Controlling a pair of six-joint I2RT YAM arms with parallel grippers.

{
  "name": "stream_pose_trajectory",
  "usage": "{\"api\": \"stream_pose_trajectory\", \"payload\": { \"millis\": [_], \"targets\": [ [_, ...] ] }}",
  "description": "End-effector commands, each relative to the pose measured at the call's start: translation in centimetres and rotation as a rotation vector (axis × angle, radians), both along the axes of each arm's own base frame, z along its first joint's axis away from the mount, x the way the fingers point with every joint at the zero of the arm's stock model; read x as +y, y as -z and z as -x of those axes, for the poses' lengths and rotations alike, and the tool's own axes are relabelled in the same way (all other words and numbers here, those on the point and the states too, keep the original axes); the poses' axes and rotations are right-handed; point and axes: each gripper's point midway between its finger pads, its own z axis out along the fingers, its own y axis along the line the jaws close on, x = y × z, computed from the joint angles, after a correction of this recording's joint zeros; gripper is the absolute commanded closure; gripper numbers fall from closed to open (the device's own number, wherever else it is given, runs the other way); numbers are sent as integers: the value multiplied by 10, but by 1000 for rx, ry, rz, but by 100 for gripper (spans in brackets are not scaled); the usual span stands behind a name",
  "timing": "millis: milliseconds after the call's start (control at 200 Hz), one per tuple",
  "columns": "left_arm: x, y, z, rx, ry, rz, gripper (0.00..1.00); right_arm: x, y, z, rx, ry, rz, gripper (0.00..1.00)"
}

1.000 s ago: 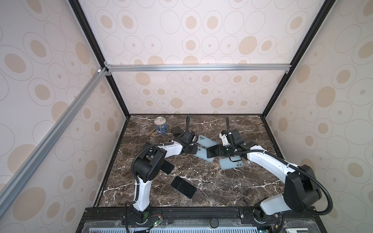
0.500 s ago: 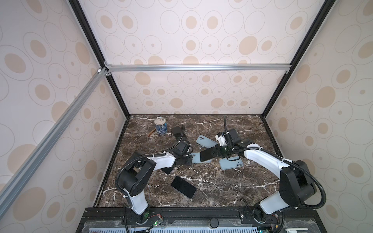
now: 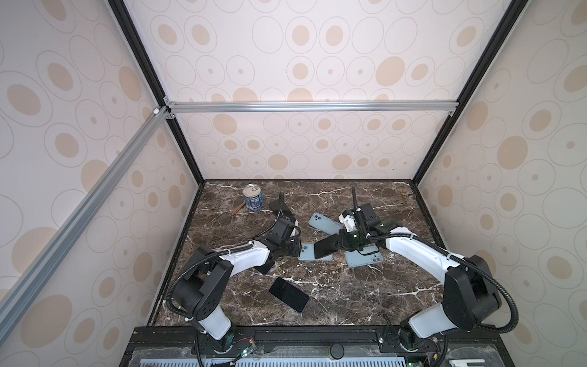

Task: Put the phone into the phone case
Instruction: 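Lower the phone onto a light blue case while the left gripper holds it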

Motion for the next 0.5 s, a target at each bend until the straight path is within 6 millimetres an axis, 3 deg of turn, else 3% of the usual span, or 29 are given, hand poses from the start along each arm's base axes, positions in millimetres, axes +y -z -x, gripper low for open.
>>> {"api": "stream_pose_trajectory", "payload": {
  "millis": [0, 240, 495],
  "targets": [
    [-2, -6, -3, -7, -3, 43, 81, 20, -5, -7, -4, -14, -59, 100],
    [-1, 16, -3, 26, -1, 20, 81, 19, 13, -17, 19, 30, -47, 100],
    [-2, 36, -4, 60, -24, 18, 81, 5, 41, -10, 86, 83, -56, 100]
  ]
}}
